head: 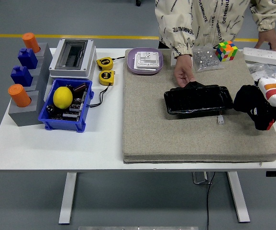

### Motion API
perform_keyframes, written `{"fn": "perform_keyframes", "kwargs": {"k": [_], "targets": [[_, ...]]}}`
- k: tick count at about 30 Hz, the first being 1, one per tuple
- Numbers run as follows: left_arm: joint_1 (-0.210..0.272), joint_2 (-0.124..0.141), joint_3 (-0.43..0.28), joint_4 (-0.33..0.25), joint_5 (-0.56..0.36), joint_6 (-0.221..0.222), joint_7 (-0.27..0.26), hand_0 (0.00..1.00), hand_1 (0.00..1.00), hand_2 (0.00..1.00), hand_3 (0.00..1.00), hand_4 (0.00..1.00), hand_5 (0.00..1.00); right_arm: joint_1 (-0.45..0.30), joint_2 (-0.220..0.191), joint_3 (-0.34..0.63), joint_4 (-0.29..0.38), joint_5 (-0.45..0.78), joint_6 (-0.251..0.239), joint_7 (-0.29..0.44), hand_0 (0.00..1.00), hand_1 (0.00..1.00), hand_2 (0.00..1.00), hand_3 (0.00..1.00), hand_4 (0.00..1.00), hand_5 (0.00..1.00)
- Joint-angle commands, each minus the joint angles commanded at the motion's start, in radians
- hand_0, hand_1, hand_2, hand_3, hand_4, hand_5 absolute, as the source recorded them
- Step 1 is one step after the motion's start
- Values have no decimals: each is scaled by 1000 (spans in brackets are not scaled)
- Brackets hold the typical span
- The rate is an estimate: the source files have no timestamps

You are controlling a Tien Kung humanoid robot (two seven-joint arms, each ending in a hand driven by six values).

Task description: Pick the rag up,wipe the panel,place it on the desk

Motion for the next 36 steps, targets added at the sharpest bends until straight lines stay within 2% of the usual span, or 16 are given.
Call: {"fn": "perform_keyframes", "kwargs": {"k": [6,7,12,13,17,18,23,24,35,36], "targets": [[0,1,-2,0,2,0,0,632,658,687,572,613,509,3,-4,9,0,2,18,-2,429,454,500,469,965,353],[0,1,-3,0,3,0,0,632,658,687,572,613,509,4,-4,10,0,4,22,-1,472,498,537,490,990,376],[-1,0,-6,1,4,0,0,633,658,686,572,612,508,10,-6,15,-1,14,39,1,472,498,537,490,990,376],[-2,0,-7,0,4,0,0,633,658,686,572,612,508,10,-6,16,-3,16,44,1,539,550,629,534,998,408],[-4,-1,-8,-1,4,0,0,633,658,686,572,612,508,15,-7,20,-13,27,60,2,539,550,629,534,998,408],[-4,-2,-8,0,4,0,0,634,657,686,572,612,507,16,-7,21,-15,28,66,1,649,642,735,734,998,446],[-4,-2,-11,1,4,0,0,634,657,686,572,612,507,21,-9,30,-26,52,106,-4,649,642,735,734,998,446],[-4,-2,-12,1,5,0,0,635,658,686,572,613,507,22,-10,33,-26,56,109,-3,747,736,825,802,998,514],[-6,-2,-14,1,5,0,0,635,658,683,573,613,507,29,-17,70,-11,53,106,7,783,763,860,822,998,544],[-6,-2,-15,1,5,0,0,635,657,683,572,613,507,30,-17,73,-10,52,105,8,816,797,883,850,998,604]]}}
